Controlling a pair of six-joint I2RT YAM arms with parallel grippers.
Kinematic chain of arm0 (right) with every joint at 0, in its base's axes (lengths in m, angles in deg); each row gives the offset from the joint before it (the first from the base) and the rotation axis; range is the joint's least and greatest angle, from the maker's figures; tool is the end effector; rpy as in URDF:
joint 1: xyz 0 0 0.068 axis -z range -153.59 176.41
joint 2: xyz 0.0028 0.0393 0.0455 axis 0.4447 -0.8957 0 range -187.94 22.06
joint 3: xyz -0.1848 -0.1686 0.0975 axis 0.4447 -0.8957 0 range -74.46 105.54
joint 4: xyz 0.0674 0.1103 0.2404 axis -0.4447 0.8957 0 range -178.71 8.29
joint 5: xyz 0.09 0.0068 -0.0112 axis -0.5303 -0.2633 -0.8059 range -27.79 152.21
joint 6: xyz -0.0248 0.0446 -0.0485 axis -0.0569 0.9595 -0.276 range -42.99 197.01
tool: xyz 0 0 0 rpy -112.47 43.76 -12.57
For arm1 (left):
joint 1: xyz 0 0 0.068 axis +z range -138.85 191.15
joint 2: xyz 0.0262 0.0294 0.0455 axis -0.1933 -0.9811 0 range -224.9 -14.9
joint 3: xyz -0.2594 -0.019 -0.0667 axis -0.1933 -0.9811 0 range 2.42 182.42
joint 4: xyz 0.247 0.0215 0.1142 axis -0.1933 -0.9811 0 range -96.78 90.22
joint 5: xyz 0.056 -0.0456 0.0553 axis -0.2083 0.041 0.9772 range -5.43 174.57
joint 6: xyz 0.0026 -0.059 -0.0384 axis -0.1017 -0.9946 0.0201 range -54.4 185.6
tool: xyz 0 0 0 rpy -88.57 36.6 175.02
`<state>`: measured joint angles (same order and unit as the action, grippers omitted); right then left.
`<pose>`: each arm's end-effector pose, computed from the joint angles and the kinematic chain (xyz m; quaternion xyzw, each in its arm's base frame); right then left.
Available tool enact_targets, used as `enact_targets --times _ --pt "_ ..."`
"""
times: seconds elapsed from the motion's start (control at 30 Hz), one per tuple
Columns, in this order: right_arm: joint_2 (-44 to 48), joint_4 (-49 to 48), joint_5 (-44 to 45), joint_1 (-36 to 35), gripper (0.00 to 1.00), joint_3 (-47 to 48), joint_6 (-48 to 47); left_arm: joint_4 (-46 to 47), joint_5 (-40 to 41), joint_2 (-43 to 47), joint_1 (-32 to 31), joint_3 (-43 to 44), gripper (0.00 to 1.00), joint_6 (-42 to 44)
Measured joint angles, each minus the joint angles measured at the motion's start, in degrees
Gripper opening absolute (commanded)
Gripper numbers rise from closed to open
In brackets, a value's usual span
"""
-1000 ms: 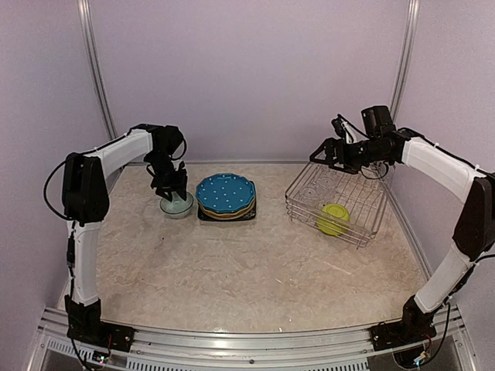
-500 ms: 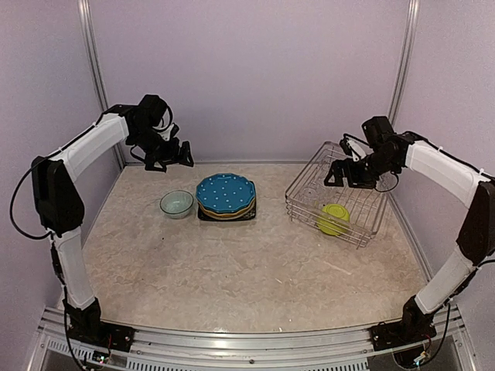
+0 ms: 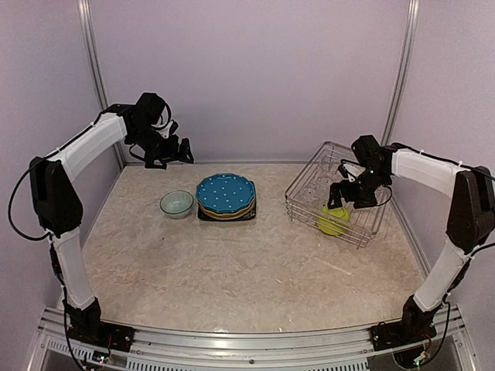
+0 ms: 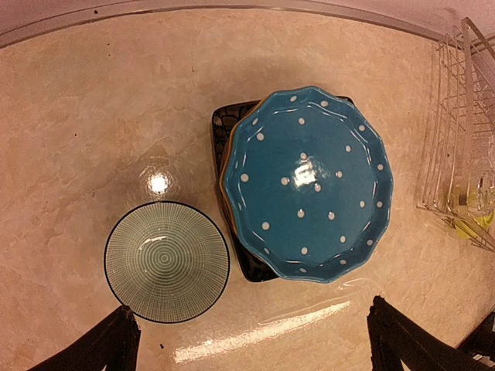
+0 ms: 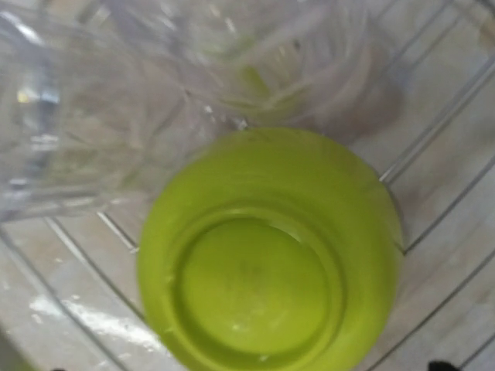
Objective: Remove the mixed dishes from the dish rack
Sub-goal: Grab the bowl from the dish rack.
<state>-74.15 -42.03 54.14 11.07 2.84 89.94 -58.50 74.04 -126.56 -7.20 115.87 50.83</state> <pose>0.3499 0.1044 0.2255 -0.0353 0.9744 0.1183 0.1877 0.4167 -0.1492 0.3132 0.0559 0.9533 -0.1650 0.2466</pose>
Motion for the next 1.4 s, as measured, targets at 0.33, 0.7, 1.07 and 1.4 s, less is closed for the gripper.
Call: enact_targets --times 0.33,0.7,1.07,1.4 --pt "-4.7 -1.42 -1.79 1.18 0.99 -0.35 -0.66 0.0 -0.02 0.0 0.33 -0.07 0.99 0.0" --pt "-4.74 -7.32 -16.04 11.43 0.99 -1.92 -1.38 0.0 -0.72 0.0 0.66 -0.07 0.99 0.04" --pt "-9.05 -8.52 -22.75 12.83 0.99 -2.29 -1.31 0.0 -1.11 0.0 0.76 -0.07 0.99 0.09" --pt "-12.07 -8.46 -24.63 12.92 0.99 -2.14 -1.31 0.02 -1.09 0.0 0.83 -0.07 0.99 0.07"
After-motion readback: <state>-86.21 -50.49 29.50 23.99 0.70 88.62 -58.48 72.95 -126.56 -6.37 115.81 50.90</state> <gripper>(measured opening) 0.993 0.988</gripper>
